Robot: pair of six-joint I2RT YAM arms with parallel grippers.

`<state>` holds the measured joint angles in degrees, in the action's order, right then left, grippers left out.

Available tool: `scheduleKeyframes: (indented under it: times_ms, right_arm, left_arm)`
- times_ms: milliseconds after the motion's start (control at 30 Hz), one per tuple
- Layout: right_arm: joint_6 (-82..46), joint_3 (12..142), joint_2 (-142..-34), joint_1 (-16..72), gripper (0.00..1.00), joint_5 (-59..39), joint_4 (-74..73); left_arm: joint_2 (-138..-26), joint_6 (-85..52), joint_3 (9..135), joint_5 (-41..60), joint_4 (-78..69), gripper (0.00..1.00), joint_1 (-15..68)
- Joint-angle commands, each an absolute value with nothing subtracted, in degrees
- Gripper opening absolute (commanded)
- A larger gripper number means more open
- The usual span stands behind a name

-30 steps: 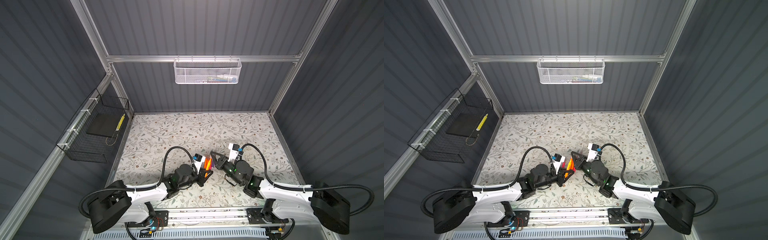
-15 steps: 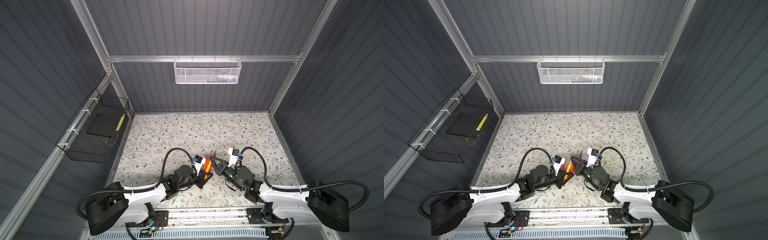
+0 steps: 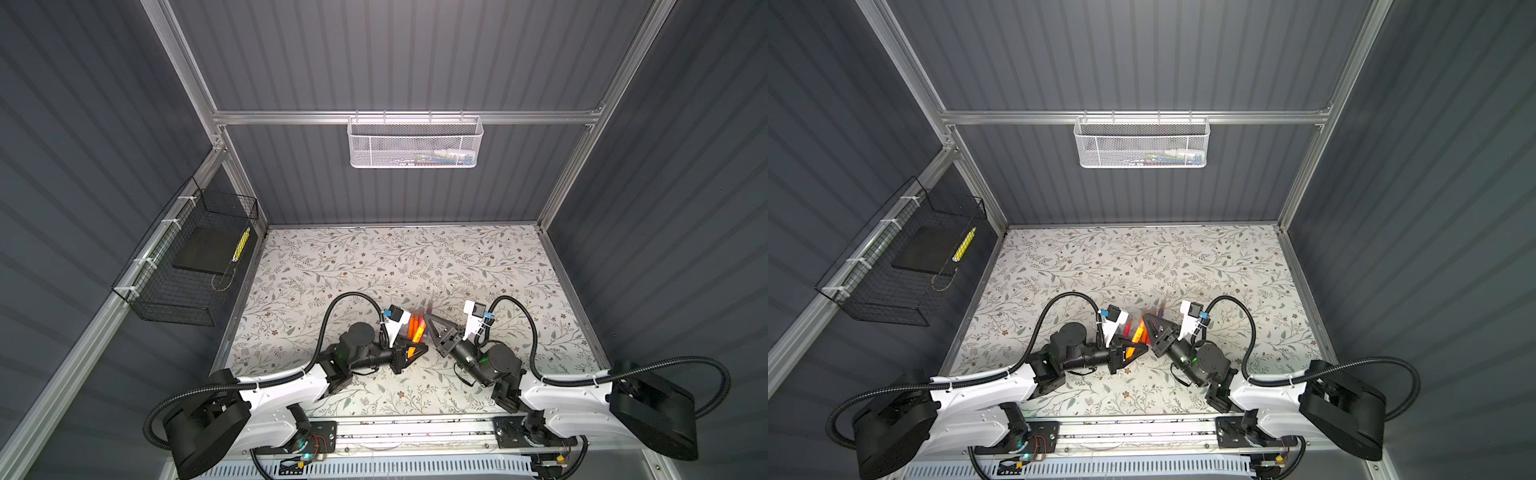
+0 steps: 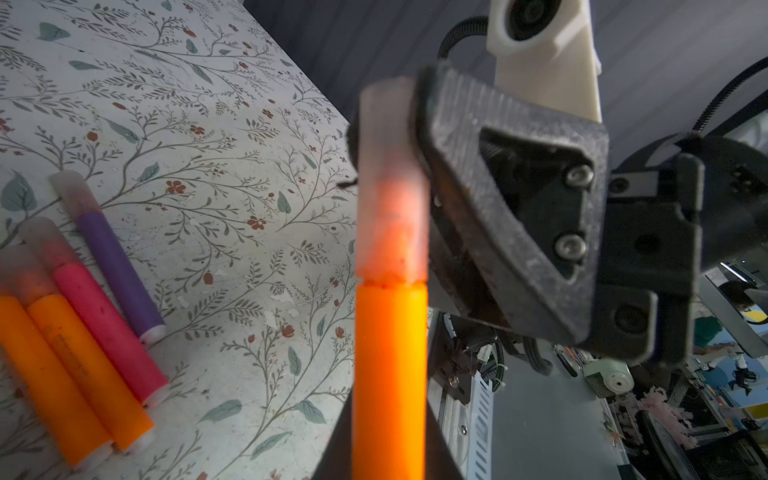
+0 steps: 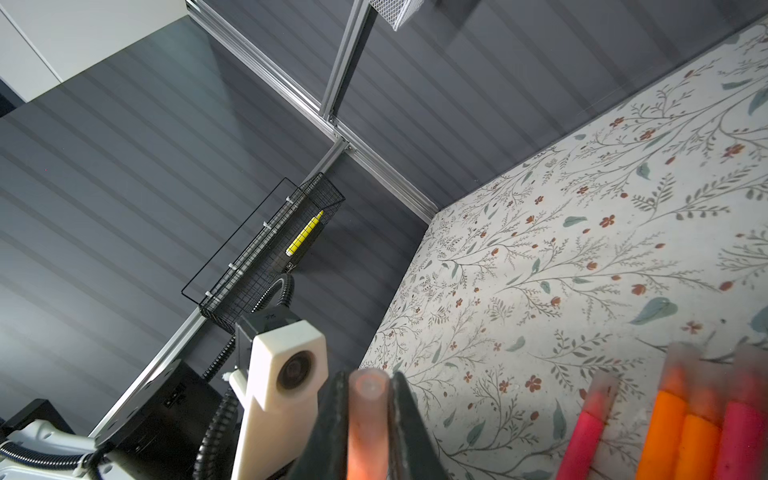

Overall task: Insert the pens into the pen caps
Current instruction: 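Press the cap down onto the orange marker held by the left gripper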

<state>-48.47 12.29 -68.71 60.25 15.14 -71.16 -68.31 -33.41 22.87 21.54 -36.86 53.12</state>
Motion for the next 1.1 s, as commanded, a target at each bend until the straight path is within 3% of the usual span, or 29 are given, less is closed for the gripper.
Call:
scheduleKeyframes:
  times_ms: [0,200,500,633,1067]
  right_arm:
    - [-45.39,12.91,-70.00,63.56,0.00,9.74,-67.68]
    - [-45.33,13.01,-68.79,64.16,0.03,13.41,-64.48]
    - [-44.52,12.39,-52.46,61.29,0.55,20.21,-46.75]
    - [-42.88,14.37,-46.16,58.58,0.66,16.97,-39.43]
    - [-45.96,26.23,-55.26,55.37,0.56,9.07,-28.14]
  left_arm:
    - [-67.41,-33.47,25.99,12.95,-38.15,0.00,50.84]
    - [-65.39,-31.05,26.45,9.16,-33.77,0.00,50.88]
    - [-63.42,-25.51,24.07,8.39,-30.85,0.00,51.09]
    - [-63.46,-22.26,23.88,10.83,-29.56,0.00,51.82]
    - [-63.79,-16.66,25.40,-3.33,-22.43,0.00,58.85]
